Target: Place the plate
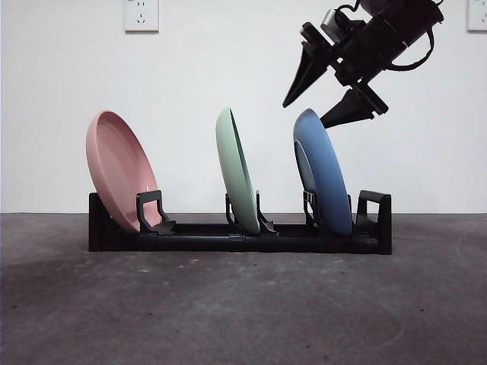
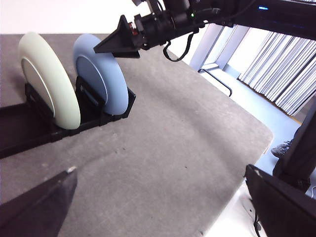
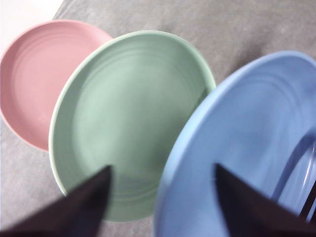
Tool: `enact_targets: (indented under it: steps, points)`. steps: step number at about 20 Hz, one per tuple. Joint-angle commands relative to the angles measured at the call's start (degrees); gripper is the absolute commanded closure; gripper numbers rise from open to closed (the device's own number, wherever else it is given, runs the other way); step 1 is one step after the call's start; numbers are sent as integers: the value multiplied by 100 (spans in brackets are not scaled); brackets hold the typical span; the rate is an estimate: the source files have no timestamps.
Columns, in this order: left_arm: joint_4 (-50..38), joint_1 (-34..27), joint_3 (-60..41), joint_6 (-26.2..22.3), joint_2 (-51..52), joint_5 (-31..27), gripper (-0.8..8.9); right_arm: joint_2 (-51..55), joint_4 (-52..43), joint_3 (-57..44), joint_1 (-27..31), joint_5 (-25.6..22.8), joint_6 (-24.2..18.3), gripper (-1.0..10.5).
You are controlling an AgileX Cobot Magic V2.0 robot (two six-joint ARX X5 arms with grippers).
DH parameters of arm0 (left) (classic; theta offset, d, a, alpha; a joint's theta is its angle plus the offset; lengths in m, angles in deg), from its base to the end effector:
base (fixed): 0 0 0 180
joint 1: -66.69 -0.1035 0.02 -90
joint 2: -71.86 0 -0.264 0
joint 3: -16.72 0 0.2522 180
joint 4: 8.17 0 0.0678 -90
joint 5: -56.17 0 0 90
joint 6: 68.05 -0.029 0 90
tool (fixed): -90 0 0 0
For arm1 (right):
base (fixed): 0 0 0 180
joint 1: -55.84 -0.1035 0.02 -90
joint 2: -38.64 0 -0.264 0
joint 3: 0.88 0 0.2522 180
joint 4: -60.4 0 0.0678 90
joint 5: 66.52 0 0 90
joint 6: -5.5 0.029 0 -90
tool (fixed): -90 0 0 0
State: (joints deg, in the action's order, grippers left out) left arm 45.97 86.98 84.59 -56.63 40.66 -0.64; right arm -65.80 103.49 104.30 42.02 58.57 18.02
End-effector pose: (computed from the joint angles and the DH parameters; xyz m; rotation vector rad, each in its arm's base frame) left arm 0.0736 -0.0441 0.3632 -0.2187 0.4056 -0.8920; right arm 0.3899 0.1131 0.3008 0.3362 0.8361 0.7303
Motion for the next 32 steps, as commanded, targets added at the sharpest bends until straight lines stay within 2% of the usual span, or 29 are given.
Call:
enact_targets:
  steps: [1, 4, 9, 13, 16, 17, 19, 22, 26, 32]
  points:
    - [-26, 26, 103, 22, -11, 26, 252, -164, -9, 155, -24, -4, 101, 859]
    - [59, 26, 103, 22, -11, 26, 252, -164, -13, 160, -24, -7, 199, 935]
    - [92, 26, 103, 20, -11, 26, 252, -151, -13, 219, 9, 15, 529, 935]
    - [133, 26, 103, -31, -15, 22, 252, 57, -15, 319, 24, 385, 713, 935]
    - [133, 24, 101, -50, -20, -4, 252, 435, 72, 319, 20, 428, 721, 935]
    - [149, 24, 101, -92, -22, -52, 252, 573, 146, 319, 20, 601, 682, 935]
    - [243, 24, 101, -221, -22, -214, 252, 905, 435, 319, 26, 872, 455, 935]
    - [317, 24, 101, -232, -22, -365, 252, 1394, 1200, 319, 24, 907, -160, 935]
    - [341, 24, 101, -302, -31, -431, 252, 1799, 2124, 315, -48, 905, -695, 935]
    - [339, 24, 101, -317, -79, -793, 252, 2304, 3104, 306, -608, 817, -1582, 935]
